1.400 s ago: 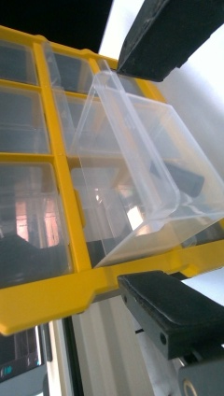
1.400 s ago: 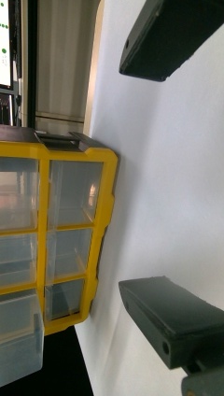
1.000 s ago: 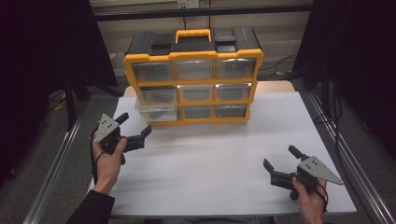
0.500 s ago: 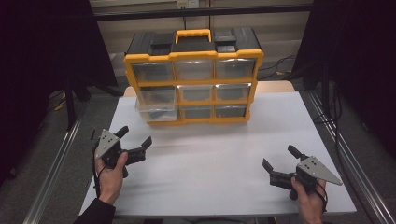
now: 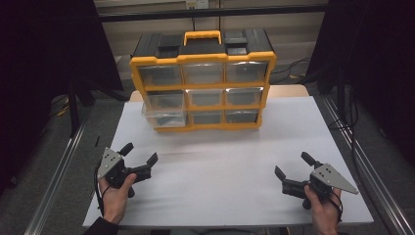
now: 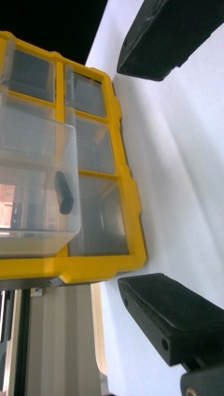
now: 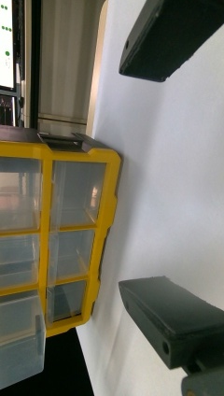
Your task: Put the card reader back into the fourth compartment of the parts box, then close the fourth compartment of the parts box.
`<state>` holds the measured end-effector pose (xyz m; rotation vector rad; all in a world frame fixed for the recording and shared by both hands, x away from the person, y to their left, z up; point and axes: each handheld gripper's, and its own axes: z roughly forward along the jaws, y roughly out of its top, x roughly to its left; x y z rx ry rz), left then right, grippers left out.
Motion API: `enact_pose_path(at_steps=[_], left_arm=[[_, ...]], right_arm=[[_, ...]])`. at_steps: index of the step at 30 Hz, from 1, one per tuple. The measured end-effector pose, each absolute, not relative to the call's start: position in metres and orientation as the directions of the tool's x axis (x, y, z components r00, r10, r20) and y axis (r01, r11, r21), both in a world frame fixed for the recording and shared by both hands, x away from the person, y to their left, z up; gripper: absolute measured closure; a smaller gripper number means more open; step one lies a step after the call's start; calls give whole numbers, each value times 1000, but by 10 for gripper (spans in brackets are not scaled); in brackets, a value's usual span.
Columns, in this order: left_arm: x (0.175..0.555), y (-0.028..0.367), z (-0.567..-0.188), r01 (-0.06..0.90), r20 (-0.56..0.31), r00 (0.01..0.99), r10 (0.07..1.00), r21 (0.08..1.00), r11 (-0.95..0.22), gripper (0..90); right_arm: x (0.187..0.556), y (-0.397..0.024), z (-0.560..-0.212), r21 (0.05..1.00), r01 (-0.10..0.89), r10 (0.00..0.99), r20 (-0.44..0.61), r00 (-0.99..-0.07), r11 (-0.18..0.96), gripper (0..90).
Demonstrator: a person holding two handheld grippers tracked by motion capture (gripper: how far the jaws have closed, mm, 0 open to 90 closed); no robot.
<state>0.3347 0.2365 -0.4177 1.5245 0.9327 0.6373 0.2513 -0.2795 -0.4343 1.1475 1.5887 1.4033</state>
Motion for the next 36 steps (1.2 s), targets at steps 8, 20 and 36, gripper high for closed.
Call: enact_pose_path(at_steps=[8,20,36], left_arm=[[321,241,-424,226,-118,524,843,974,-4,11],[305,246,-428,233,-94,551,829,971,-45,14],[307,244,-426,239,-108,557,823,970,-35,19]], right_arm=[[251,-280,-434,988,155,935,44,-351,12,0],[248,-280,-434,988,156,934,45,-353,11,0],[251,-278,-434,987,163,932,51,-360,8,0]])
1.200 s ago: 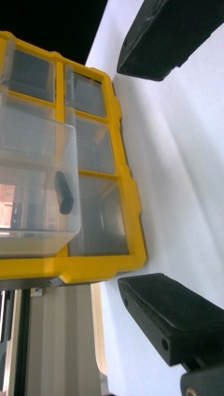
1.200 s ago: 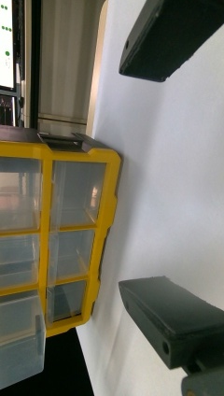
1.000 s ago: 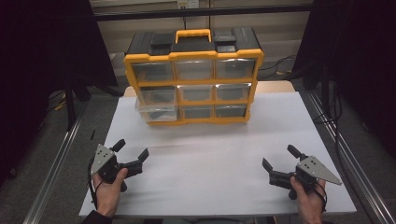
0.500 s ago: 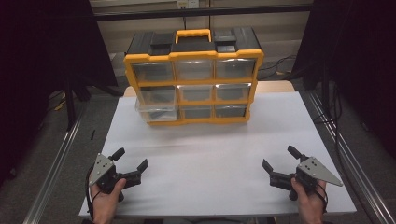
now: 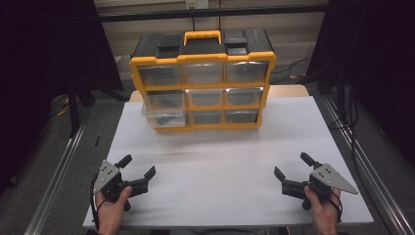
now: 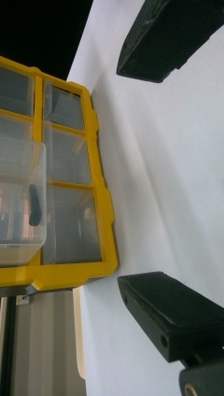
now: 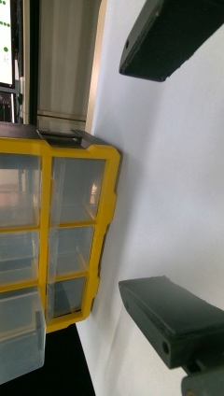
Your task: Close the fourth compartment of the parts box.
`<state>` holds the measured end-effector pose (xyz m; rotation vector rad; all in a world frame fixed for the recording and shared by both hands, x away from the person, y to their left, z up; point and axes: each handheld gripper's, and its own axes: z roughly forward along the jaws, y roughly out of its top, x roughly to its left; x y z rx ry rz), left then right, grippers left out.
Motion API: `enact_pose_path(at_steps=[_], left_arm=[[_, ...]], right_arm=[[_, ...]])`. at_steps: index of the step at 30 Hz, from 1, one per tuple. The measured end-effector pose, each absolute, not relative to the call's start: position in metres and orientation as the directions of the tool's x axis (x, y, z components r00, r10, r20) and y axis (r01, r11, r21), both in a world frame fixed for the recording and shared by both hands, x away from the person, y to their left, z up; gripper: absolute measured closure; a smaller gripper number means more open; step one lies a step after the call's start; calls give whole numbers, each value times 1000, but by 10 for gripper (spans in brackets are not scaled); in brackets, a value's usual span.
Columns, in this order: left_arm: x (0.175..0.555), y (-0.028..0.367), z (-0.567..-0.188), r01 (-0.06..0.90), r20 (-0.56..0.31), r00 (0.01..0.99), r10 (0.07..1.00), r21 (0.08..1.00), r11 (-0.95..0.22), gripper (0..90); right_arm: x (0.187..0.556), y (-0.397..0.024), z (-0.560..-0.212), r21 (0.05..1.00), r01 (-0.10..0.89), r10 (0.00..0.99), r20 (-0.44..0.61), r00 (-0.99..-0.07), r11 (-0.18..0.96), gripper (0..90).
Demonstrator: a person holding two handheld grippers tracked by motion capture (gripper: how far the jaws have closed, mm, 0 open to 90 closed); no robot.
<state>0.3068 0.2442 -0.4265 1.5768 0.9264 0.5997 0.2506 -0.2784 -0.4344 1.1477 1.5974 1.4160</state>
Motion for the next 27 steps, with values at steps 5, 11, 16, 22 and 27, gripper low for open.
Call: enact_pose_path(at_steps=[5,11,16,22,27], left_arm=[[307,242,-423,249,-127,559,820,968,-19,19],[309,233,-418,240,-119,596,794,970,-34,19],[310,226,-414,226,-100,621,778,973,-55,24],[315,220,-412,235,-103,664,741,969,-75,55],[319,215,-409,220,-82,685,724,971,-98,51]], right_arm=[[252,-278,-435,987,163,930,57,-363,3,0],[251,-279,-435,987,162,928,55,-370,6,0],[251,-278,-435,987,160,926,50,-374,12,0],[251,-278,-435,987,162,926,52,-374,10,0],[252,-277,-435,987,163,925,53,-376,10,0]])
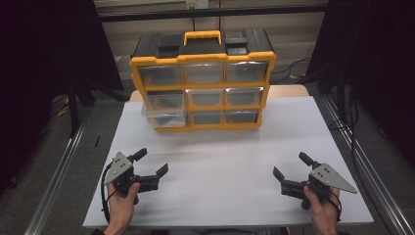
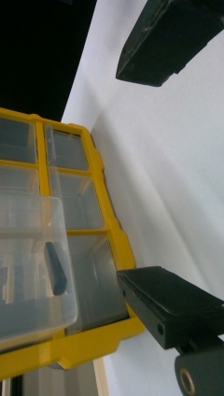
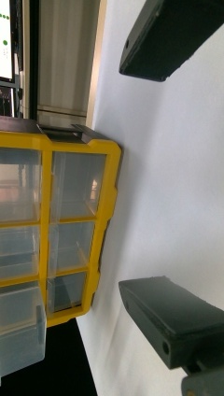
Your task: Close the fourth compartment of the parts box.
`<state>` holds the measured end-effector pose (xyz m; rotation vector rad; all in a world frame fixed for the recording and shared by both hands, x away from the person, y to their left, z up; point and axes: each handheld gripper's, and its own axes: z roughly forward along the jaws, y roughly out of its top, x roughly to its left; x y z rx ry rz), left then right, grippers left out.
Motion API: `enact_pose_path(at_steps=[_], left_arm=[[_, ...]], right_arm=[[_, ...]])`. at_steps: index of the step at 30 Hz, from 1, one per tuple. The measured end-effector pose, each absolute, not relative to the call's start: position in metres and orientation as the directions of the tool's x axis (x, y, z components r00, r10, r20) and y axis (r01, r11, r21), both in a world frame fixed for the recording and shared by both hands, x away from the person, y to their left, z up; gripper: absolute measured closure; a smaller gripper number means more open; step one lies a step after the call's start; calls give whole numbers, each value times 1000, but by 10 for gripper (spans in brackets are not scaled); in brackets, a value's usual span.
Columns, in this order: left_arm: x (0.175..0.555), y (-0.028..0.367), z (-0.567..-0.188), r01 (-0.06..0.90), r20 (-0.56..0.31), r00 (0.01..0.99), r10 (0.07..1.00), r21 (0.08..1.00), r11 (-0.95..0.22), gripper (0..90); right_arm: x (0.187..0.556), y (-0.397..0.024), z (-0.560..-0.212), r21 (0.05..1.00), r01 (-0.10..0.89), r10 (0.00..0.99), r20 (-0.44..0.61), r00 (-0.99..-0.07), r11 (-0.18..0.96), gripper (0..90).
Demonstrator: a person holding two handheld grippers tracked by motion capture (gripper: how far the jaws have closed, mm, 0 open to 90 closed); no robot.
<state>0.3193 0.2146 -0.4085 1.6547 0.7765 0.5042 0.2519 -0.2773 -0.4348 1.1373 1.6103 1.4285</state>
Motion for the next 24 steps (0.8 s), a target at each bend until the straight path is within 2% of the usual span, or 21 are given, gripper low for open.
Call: enact_pose_path(at_steps=[13,24], left_arm=[[329,194,-405,211,-62,757,650,966,-153,42],[337,184,-392,152,-23,761,648,978,-144,46]], right_arm=[[253,-277,-435,987,162,924,50,-379,13,0],[254,-277,-435,986,166,925,55,-376,9,0]])
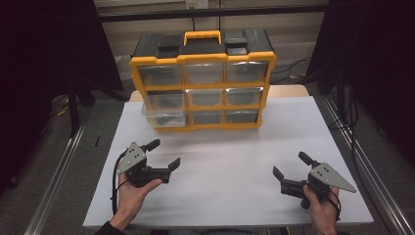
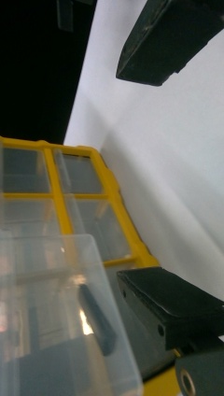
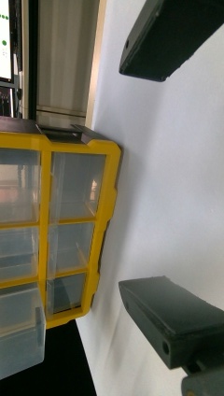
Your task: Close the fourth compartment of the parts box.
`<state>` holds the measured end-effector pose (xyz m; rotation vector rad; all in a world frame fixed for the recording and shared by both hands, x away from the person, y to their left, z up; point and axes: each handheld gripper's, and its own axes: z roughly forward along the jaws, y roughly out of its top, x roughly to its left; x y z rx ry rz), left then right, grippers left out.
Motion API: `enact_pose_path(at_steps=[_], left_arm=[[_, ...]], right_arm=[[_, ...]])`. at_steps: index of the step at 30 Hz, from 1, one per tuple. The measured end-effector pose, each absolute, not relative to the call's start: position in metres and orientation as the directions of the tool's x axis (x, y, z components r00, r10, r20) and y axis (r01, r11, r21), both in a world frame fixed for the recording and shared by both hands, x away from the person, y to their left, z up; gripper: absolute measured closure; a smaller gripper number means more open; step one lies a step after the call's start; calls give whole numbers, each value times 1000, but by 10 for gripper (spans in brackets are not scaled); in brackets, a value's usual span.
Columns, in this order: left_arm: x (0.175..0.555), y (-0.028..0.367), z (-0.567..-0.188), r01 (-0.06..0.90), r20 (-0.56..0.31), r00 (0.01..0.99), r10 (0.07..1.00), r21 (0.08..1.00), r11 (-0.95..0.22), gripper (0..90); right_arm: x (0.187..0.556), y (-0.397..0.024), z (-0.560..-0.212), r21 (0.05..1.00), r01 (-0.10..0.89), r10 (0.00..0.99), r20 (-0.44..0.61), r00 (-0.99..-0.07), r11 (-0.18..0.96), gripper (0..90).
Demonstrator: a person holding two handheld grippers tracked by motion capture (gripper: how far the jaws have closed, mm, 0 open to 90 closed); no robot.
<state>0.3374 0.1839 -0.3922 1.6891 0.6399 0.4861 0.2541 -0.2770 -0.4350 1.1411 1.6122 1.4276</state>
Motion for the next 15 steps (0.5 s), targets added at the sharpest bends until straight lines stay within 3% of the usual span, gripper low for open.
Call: enact_pose_path(at_steps=[15], left_arm=[[352,166,-374,91,24,769,639,985,-147,107]], right_arm=[[254,-277,-435,986,165,924,55,-378,8,0]])
